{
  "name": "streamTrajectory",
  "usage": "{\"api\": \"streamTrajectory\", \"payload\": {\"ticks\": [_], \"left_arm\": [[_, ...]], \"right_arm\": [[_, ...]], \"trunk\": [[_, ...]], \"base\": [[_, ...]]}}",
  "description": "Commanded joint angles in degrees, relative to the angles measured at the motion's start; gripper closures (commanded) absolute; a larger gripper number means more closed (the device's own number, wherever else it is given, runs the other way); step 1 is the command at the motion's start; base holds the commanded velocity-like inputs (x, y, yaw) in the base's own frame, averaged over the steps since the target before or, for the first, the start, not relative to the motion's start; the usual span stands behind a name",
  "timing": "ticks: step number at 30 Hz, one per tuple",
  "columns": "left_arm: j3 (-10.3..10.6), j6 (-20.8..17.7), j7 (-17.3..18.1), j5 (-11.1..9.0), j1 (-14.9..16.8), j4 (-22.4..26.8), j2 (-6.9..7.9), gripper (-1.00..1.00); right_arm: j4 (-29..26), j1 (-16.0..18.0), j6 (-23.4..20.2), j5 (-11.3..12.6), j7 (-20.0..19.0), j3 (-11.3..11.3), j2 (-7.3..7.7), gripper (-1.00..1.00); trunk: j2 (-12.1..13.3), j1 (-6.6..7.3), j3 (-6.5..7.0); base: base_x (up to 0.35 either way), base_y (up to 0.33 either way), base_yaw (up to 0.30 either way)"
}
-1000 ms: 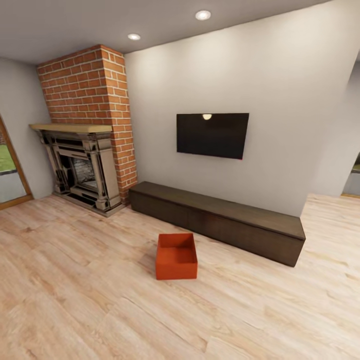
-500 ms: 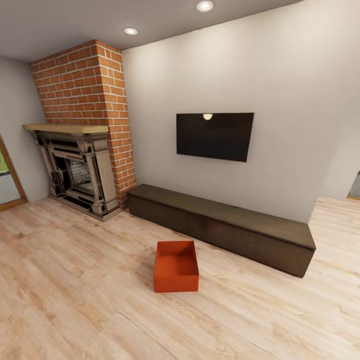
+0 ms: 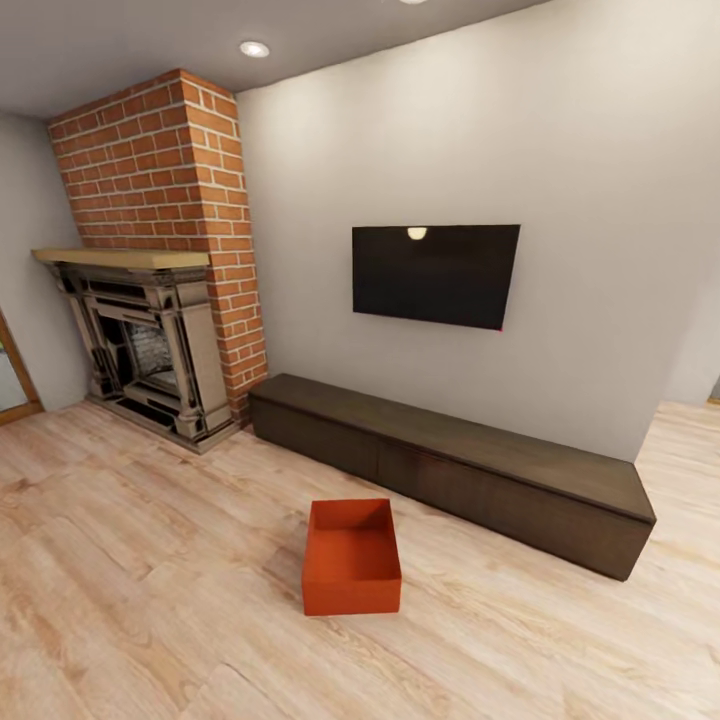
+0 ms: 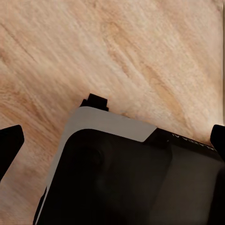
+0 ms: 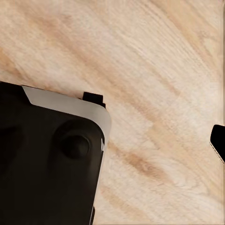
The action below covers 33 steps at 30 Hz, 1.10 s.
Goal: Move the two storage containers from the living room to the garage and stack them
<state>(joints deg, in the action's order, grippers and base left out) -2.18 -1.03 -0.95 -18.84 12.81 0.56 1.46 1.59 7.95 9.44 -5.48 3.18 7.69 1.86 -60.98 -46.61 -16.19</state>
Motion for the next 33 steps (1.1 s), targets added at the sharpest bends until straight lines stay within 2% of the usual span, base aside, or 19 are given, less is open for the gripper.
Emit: {"api": "streamTrajectory", "payload": {"ticks": [1,20,33], "left_arm": [[-0.2,-0.1,-0.1,-0.1,0.0,0.1,0.01,-1.00],[-0.2,-0.1,-0.1,-0.1,0.0,0.1,-0.05,-1.00],[-0.2,0.0,-0.1,-0.1,0.0,0.1,-0.06,-1.00]], "right_arm": [[0.2,0.1,0.3,-0.6,0.3,0.2,-0.01,-1.00],[0.2,0.1,0.4,-0.4,0.3,-0.1,-0.41,-1.00],[0.2,0.1,0.4,-0.3,0.3,-0.1,-0.35,-1.00]], "trunk": [[0.0,-0.04,-0.07],[0.0,-0.04,-0.07],[0.0,-0.04,-0.07]], "base": [[0.332,0.000,0.000],[0.332,0.000,0.003],[0.333,-0.004,0.190]]}}
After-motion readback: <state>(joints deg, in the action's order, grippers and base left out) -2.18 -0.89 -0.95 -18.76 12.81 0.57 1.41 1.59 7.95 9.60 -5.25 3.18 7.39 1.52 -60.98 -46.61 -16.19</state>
